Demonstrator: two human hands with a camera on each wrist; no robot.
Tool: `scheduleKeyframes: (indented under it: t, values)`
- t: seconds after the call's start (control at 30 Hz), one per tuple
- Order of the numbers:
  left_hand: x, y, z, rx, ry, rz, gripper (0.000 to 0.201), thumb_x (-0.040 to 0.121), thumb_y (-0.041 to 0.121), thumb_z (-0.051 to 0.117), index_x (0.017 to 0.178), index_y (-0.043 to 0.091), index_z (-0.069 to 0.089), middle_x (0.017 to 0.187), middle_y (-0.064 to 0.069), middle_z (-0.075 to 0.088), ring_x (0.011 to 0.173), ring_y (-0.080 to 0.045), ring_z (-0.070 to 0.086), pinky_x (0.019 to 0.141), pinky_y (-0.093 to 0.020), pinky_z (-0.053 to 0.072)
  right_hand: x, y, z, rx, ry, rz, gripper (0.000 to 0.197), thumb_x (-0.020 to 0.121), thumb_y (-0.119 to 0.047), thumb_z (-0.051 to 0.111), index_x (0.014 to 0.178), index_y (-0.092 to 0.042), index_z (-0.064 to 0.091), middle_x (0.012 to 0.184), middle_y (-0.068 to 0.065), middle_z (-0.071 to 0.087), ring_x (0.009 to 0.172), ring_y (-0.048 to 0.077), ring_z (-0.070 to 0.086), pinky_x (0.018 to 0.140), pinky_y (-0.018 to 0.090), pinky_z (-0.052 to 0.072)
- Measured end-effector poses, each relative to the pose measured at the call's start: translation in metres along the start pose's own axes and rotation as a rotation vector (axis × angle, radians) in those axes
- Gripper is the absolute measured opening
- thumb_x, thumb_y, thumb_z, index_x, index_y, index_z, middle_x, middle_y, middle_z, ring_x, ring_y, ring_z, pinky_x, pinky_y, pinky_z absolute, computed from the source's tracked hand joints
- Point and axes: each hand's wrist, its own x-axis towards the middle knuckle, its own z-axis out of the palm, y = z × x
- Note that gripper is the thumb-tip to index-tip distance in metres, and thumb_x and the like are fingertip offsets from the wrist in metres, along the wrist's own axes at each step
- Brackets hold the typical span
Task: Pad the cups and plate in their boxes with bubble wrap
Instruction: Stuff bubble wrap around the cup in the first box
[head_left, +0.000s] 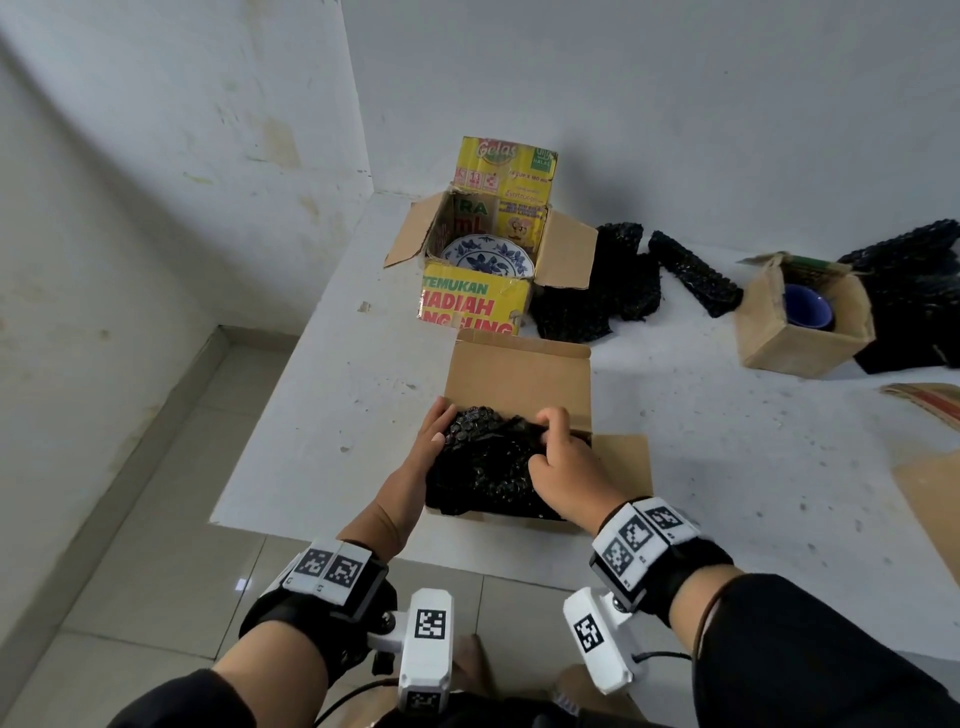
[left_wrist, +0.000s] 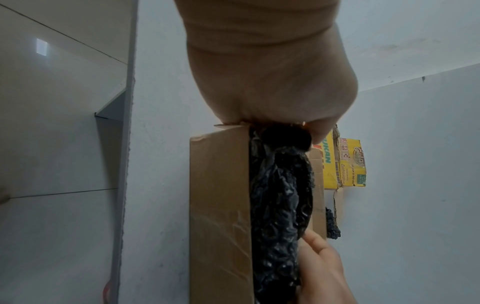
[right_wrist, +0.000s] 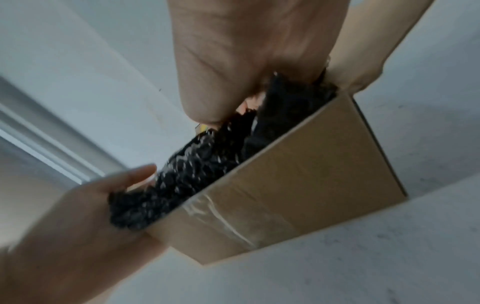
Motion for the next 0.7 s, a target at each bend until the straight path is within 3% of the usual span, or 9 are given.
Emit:
scheduleKeyframes:
  t: [0.1, 0.13, 0.2, 0.3, 0.4, 0.5, 0.6, 0.7]
  values:
    - [0.001, -0.001, -0.001, 0.022, 0.009, -0.005, 0.052, 0.099, 0.039, 0.031, 0.148, 0.023, 0.027, 0.153, 0.023, 0.015, 0.135, 0.004, 0.022, 0.092, -0.002, 0.032, 0.0, -0.002, 0.002, -0.131, -0.017, -0.01, 0.037, 0.092, -0.015, 0.035, 0.127, -0.015, 0.025, 0.071, 0.004, 0.056, 0.056, 0.021, 0.051, 0.051, 0.034, 0.04]
    - [0.001, -0.001, -0.001, 0.024, 0.009, -0.003, 0.052, 0.098, 0.04, 0.031, 0.148, 0.023, 0.027, 0.154, 0.022, 0.014, 0.136, 0.003, 0.022, 0.095, -0.004, 0.031, 0.0, -0.004, 0.0, -0.191, -0.021, -0.019, 0.038, 0.092, -0.016, 0.036, 0.128, -0.014, 0.025, 0.07, 0.003, 0.052, 0.055, 0.019, 0.048, 0.049, 0.032, 0.037]
    - [0.001, 0.0, -0.002, 0.036, -0.004, -0.003, 0.061, 0.09, 0.047, 0.032, 0.147, 0.025, 0.028, 0.153, 0.024, 0.014, 0.137, 0.003, 0.02, 0.104, -0.012, 0.026, -0.001, -0.009, -0.004, -0.334, -0.027, -0.036, 0.038, 0.092, -0.016, 0.037, 0.129, -0.009, 0.029, 0.08, 0.003, 0.049, 0.061, 0.018, 0.046, 0.049, 0.029, 0.034]
    - [0.002, 0.0, -0.003, 0.046, -0.015, -0.005, 0.066, 0.085, 0.051, 0.031, 0.146, 0.027, 0.028, 0.154, 0.025, 0.013, 0.138, 0.003, 0.019, 0.11, -0.021, 0.021, -0.005, -0.021, -0.011, -0.512, 0.011, -0.059, 0.031, 0.092, -0.016, 0.042, 0.121, -0.009, 0.04, 0.116, 0.01, 0.041, 0.086, 0.021, 0.044, 0.061, 0.03, 0.037]
    - [0.002, 0.001, -0.003, 0.041, -0.02, -0.013, 0.06, 0.09, 0.05, 0.031, 0.146, 0.028, 0.029, 0.152, 0.026, 0.014, 0.134, 0.006, 0.025, 0.104, -0.015, 0.026, -0.01, -0.029, -0.011, -0.557, 0.082, -0.186, 0.047, 0.093, -0.034, 0.04, 0.137, -0.022, 0.031, 0.13, 0.009, 0.034, 0.102, 0.024, 0.042, 0.068, 0.032, 0.043]
    - [0.001, 0.001, -0.003, 0.008, -0.008, -0.029, 0.044, 0.102, 0.033, 0.025, 0.146, 0.025, 0.03, 0.152, 0.022, 0.019, 0.119, 0.019, 0.033, 0.09, -0.002, 0.037, -0.01, -0.038, -0.001, -0.544, 0.02, -0.253, 0.061, 0.088, -0.062, 0.037, 0.142, -0.04, 0.021, 0.139, 0.004, 0.03, 0.113, 0.028, 0.039, 0.077, 0.035, 0.044]
    - [0.001, 0.002, -0.003, 0.001, -0.011, -0.046, 0.044, 0.103, 0.024, 0.021, 0.146, 0.021, 0.03, 0.149, 0.022, 0.022, 0.112, 0.026, 0.032, 0.083, 0.003, 0.036, -0.005, -0.043, 0.014, -0.593, -0.007, -0.238, 0.066, 0.086, -0.065, 0.041, 0.142, -0.037, 0.024, 0.142, 0.002, 0.03, 0.116, 0.031, 0.035, 0.078, 0.034, 0.044]
    - [0.001, 0.003, -0.003, -0.002, -0.02, -0.059, 0.044, 0.103, 0.024, 0.02, 0.147, 0.022, 0.028, 0.148, 0.024, 0.021, 0.112, 0.028, 0.03, 0.085, 0.004, 0.034, -0.001, -0.043, 0.022, -0.608, 0.001, -0.224, 0.067, 0.085, -0.062, 0.046, 0.142, -0.033, 0.025, 0.143, 0.002, 0.028, 0.116, 0.033, 0.035, 0.074, 0.033, 0.044]
